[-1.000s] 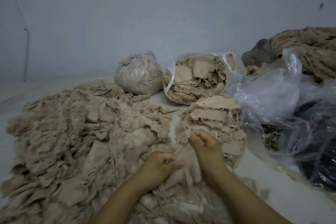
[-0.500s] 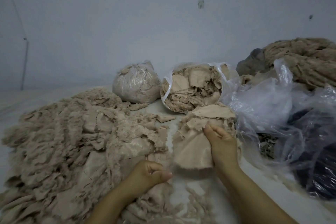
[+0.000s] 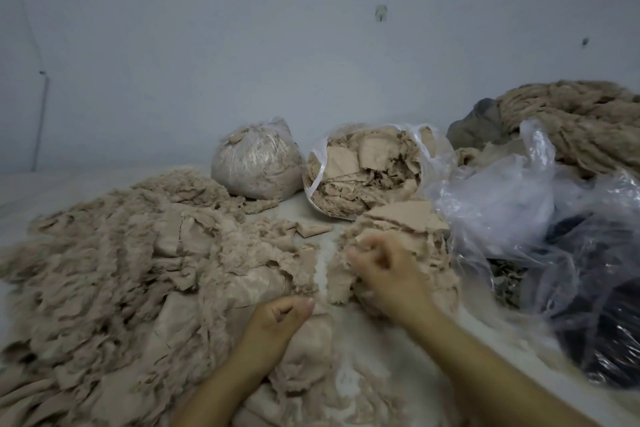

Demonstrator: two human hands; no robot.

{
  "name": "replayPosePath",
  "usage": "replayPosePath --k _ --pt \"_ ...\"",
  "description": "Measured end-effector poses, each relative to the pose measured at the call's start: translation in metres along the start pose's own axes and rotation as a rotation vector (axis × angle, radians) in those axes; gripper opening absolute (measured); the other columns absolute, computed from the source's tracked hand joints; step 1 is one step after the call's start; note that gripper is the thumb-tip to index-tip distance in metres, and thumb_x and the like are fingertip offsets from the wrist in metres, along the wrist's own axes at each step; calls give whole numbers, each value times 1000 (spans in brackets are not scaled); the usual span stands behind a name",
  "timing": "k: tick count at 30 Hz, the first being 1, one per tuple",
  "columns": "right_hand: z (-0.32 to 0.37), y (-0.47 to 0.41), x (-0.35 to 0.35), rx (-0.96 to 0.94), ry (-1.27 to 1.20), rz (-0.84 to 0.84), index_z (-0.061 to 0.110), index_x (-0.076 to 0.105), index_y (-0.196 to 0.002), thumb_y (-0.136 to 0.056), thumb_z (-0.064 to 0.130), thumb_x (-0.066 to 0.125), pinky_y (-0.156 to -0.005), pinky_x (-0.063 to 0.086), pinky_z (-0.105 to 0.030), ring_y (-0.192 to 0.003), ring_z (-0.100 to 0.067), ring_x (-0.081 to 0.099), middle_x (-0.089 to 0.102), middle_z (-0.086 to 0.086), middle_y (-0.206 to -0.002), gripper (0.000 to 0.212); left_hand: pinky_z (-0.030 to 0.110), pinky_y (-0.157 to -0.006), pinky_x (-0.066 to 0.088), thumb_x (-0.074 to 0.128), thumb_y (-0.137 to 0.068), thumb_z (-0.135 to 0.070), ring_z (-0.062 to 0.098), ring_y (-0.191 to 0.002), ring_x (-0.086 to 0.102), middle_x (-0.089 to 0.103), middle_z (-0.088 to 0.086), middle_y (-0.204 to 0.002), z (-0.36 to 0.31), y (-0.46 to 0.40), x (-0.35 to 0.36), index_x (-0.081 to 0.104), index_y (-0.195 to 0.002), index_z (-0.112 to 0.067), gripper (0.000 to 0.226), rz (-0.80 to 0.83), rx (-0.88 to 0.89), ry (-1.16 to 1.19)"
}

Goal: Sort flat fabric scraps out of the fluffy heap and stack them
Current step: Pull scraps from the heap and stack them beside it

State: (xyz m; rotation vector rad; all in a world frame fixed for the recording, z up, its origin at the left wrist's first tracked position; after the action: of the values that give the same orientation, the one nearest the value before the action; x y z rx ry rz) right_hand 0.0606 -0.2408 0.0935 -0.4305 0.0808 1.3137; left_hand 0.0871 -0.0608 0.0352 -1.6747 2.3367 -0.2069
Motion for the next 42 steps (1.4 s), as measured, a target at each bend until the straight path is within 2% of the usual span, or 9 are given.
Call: replayPosePath --k 3,5,9,14,18,25,32,38,42 --pt "-22 40 65 103 -94 357 32 63 -87 -79 44 74 -61 47 -14 -68 -2 61 65 16 -72 18 17 -61 49 58 -83 -29 9 -66 63 70 1 -72 -5 1 5 73 -73 -14 23 -3 2 72" --pt "-28 39 71 76 -119 314 23 57 -64 -89 18 66 -57 39 -17 -58 -4 49 53 11 -57 27 16 -52 43 59 -85 -25 8 -55 54 60 -4 -58 -8 0 -5 66 -64 -15 25 -145 29 50" --pt "-33 35 53 151 -245 129 16 51 -68 -93 17 59 -63 39 -28 -64 -15 50 53 -5 -66 27 15 -40 31 50 -95 -22 6 -44 38 44 -9 -47 -1 -2 -44 58 -72 -5 30 -439 23 55" --pt "-44 34 48 213 -413 70 10 65 -101 -96 16 54 -74 51 -34 -79 -23 66 72 -14 -92 13 12 -58 43 55 -93 -21 0 -64 57 63 -12 -67 11 -1 -2 65 -75 -21 20 -7 -53 -153" --pt "-50 33 53 305 -571 201 0 55 -122 -85 30 69 -98 49 -46 -108 -32 64 66 -17 -117 50 15 -54 43 60 -85 -30 3 -59 56 61 -9 -62 3 3 2 67 -68 -23 19 28 -4 -13" --pt "-57 23 31 306 -526 -103 1 57 -93 -90 15 63 -57 51 -29 -75 -24 61 66 -14 -83 15 15 -34 22 51 -95 -19 4 -36 27 36 0 -51 7 -1 -33 53 -68 -12 28 -387 -130 228" --pt "-59 24 38 225 -588 -46 -11 48 -91 -89 12 65 -69 50 -40 -73 -27 57 57 -20 -80 29 11 -54 42 69 -84 -17 -1 -55 57 64 -15 -60 4 6 19 72 -71 -30 19 120 -134 -117" --pt "-69 15 -6 213 -542 -464 14 61 -86 -91 14 62 -59 53 -30 -62 -15 63 66 -1 -73 5 28 -64 36 65 -87 -23 20 -66 44 54 12 -69 11 7 -6 71 -62 -20 26 192 -208 -194" --pt "-63 18 19 235 -735 -138 6 65 -99 -86 14 65 -54 54 -27 -67 -19 70 72 -8 -77 16 18 -59 45 66 -68 -56 16 -68 56 66 6 -80 8 7 -8 75 -87 -20 41 69 -204 -37"
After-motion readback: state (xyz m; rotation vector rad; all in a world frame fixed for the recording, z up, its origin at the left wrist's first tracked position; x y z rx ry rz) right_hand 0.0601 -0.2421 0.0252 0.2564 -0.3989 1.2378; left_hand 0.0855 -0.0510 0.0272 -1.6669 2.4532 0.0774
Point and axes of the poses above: each hand's wrist, its own y-axis away from the middle knuckle, its own x-axis out of the palm, z = x × y, the point moved 6 cm from there along -y, towards the middle knuckle
